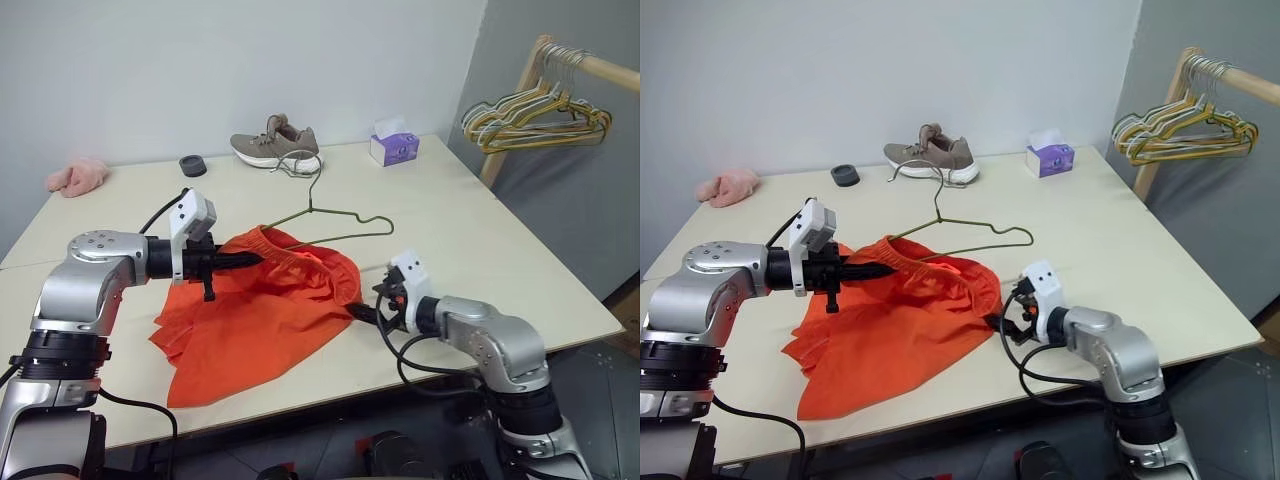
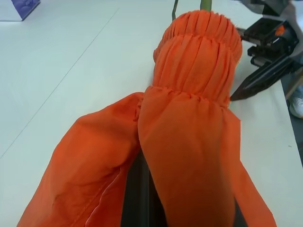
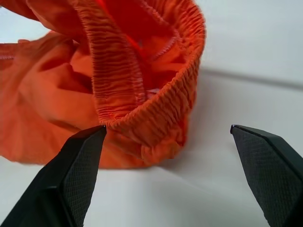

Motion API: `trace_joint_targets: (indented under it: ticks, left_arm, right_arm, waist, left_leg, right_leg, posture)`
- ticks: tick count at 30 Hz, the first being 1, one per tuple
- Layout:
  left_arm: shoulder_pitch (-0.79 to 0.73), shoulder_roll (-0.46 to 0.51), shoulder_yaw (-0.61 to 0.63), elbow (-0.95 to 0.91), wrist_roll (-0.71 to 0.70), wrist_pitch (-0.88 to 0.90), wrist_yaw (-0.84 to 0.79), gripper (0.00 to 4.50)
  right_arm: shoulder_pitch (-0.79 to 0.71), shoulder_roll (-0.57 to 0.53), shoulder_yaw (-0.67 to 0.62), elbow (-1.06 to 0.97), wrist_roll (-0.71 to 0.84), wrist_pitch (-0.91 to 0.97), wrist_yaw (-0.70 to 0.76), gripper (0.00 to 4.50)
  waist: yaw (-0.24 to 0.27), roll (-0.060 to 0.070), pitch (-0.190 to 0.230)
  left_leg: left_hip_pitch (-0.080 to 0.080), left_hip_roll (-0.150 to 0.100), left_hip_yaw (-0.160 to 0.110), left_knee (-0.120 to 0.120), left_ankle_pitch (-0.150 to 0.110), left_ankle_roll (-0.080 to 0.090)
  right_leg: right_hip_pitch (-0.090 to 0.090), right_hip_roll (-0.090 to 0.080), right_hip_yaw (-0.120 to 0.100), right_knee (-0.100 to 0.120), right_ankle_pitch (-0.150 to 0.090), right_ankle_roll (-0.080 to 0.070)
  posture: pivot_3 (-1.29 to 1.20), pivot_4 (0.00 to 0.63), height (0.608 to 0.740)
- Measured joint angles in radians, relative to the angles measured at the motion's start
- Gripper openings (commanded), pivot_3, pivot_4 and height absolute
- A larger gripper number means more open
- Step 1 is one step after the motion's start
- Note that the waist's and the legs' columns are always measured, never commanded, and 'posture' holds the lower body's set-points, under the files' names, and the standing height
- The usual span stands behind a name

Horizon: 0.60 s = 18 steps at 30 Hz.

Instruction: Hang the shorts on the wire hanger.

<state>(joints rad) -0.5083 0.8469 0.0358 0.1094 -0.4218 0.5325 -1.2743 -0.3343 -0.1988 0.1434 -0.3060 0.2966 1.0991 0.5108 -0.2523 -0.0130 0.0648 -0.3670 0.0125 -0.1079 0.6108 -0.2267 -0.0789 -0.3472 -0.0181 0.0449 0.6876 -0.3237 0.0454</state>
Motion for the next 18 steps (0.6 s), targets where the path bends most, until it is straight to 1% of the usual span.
trace_joint_targets:
  ticks: [4,8,11,15,18]
  left_arm:
    - [0.0,0.0,0.0,0.0,0.0,0.0,0.001,0.0]
    - [0.0,-0.001,0.0,0.0,0.0,0.0,0.007,0.0]
    - [0.0,-0.002,0.0,0.0,-0.001,0.0,0.015,0.0]
    - [0.0,-0.007,0.0,0.0,-0.005,0.0,0.019,0.0]
    - [0.0,-0.007,0.0,0.0,-0.005,0.0,0.02,0.0]
  right_arm:
    - [0.001,0.008,0.027,0.028,0.001,-0.011,-0.018,4.48]
    - [0.028,-0.014,0.027,-0.007,0.027,-0.011,-0.011,4.48]
    - [0.034,0.012,0.034,-0.001,0.027,-0.023,-0.039,4.48]
    - [0.021,0.045,0.038,0.052,-0.012,-0.097,-0.104,4.48]
    - [0.005,0.05,0.037,0.105,-0.058,-0.171,-0.157,4.48]
  waist:
    - [0.001,0.0,0.0]
    - [0.001,0.0,0.0]
    - [-0.001,0.0,0.0]
    - [0.0,0.0,0.0]
    - [0.001,0.0,0.0]
  left_leg:
    - [-0.001,0.0,0.0,0.0,0.0,0.0]
    - [-0.001,0.0,0.0,0.0,0.0,0.0]
    - [-0.001,0.0,0.0,0.0,0.0,0.0]
    - [-0.001,0.0,0.0,0.0,0.0,0.0]
    - [-0.001,0.0,0.0,0.0,0.0,0.0]
  right_leg:
    - [-0.001,0.0,0.0,0.0,0.0,0.0]
    - [-0.002,0.0,0.0,0.0,0.0,0.0]
    - [-0.002,0.0,0.0,0.001,0.0,0.0]
    - [-0.002,0.0,0.0,0.003,0.0,0.0]
    - [-0.003,0.0,0.0,0.003,0.0,0.0]
  posture:
    - [-0.23,0.0,0.74]
    - [-0.23,0.0,0.74]
    - [-0.23,0.0,0.74]
    - [-0.23,0.0,0.74]
    - [-0.22,0.0,0.74]
